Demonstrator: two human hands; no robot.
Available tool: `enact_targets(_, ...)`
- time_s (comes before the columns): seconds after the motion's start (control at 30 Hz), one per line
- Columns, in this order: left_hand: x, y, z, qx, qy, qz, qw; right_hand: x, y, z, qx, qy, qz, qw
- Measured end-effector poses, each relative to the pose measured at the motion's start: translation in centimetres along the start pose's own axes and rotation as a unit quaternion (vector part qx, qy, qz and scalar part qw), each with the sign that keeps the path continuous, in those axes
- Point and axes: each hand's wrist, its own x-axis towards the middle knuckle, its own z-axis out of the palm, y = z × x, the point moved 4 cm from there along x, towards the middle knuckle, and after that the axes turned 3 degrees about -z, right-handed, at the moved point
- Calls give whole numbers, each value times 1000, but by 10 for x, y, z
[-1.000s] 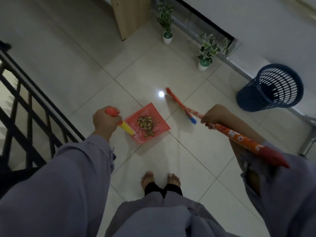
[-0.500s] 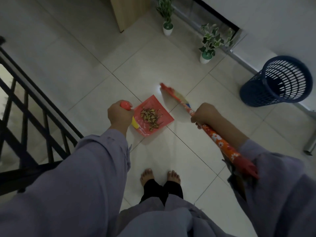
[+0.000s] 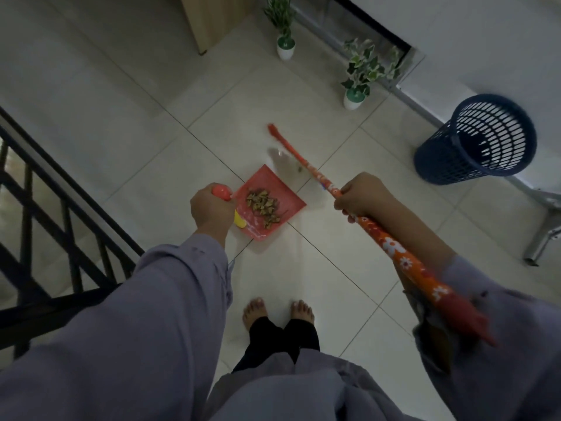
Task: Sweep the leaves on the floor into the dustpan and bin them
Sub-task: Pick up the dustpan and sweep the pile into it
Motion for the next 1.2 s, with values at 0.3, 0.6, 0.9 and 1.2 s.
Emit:
enact_targets(0.3,-2,-10,-3,-16,10,-14,1000,-32,-6,54,-20,-90,-11,996)
enact_targets(0.6,-1,-6,-25,-2,25,-6,1000,-42,-27,-5,8,-55,-35,998)
enact_targets(0.9,8,-23,-28,-16,19,-14,1000,-16,-32,51,-41,-36,-30,998)
enact_targets(1.2,2,-35,-48,-57,37,-70,995,-46,-40,35,-27,-93,-45,994)
